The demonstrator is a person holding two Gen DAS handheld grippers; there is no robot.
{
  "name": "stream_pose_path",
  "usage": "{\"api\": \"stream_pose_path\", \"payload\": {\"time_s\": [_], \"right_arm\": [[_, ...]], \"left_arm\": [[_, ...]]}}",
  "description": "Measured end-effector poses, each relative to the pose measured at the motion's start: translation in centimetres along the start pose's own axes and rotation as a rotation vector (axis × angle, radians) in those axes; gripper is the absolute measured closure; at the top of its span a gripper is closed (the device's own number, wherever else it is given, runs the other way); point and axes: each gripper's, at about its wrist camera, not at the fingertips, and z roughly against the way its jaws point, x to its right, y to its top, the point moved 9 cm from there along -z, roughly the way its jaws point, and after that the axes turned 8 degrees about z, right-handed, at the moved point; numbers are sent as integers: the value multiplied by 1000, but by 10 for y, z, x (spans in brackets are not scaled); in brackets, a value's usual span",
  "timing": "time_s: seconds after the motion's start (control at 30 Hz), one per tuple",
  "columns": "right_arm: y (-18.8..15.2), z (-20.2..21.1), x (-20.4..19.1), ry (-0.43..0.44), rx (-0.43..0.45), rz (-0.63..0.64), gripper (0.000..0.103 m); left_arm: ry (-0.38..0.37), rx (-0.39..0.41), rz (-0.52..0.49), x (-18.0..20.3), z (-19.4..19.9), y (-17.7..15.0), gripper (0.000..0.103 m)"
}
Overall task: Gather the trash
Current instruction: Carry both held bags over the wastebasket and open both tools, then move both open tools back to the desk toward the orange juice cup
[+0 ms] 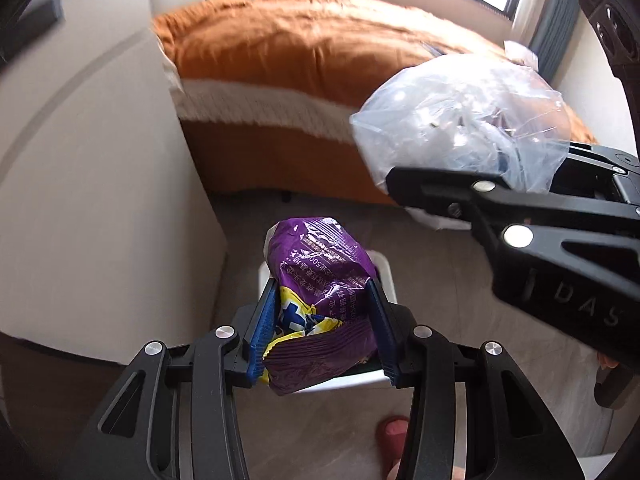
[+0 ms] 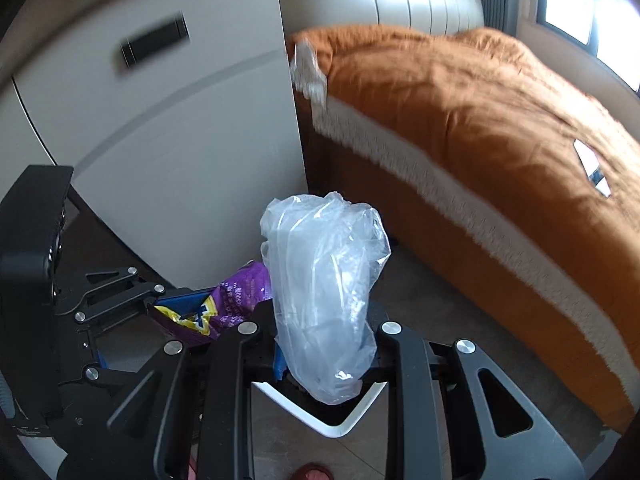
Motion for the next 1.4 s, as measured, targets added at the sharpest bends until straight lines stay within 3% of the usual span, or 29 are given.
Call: {"api": "stream_pose_path", "payload": {"time_s": [0.3,0.33,0.37,0.4,0.43,0.63,0.97,1.13,1.4], "right_arm": [[-89,-115,1,46,-99,24,77],[-94,-123,1,48,-105,27,70],[-98,-130,0,57,-112,29,59],[-103,-137,0,60,-118,31,29],[-106,-143,4,33,-119,26,5],[-118,-154,20,-36,-168,44,4],[-90,-114,24,-70,-126,43,4],[-62,-85,25,-92,-101,20,4],[1,9,14,-129,-5,16,4]], "left_arm": [[6,-56,-41,-14,-117,-62,59],[9,-56,-40,-16,-123,-65,59],[16,-54,-35,-18,-130,-68,48],[44,-64,-42,-22,-139,-73,7],[63,-73,-67,-24,-146,-80,6],[50,-77,-81,-19,-150,-87,4],[65,-40,-86,-17,-110,-55,4],[59,-14,-94,-12,-73,-36,4],[51,77,-59,-4,26,10,4]]}}
